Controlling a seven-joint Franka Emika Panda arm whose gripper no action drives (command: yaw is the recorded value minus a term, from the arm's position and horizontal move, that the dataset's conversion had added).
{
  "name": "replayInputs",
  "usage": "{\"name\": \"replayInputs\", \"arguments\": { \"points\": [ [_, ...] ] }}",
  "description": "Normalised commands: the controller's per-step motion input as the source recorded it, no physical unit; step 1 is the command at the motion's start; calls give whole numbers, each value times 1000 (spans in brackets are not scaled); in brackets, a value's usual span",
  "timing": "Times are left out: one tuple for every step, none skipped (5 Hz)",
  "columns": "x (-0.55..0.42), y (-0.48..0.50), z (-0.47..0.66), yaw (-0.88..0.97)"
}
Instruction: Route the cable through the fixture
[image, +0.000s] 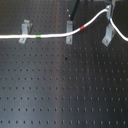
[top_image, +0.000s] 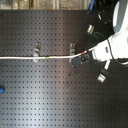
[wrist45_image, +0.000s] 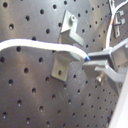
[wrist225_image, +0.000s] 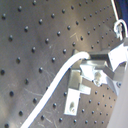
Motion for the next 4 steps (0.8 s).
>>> {"name": "replayInputs", "arguments": {
  "points": [
    [101, 31, 198, 731],
    [2, 0, 152, 889],
    [11, 3, 86, 806],
    [1, 0, 107, 831]
  ]
}}
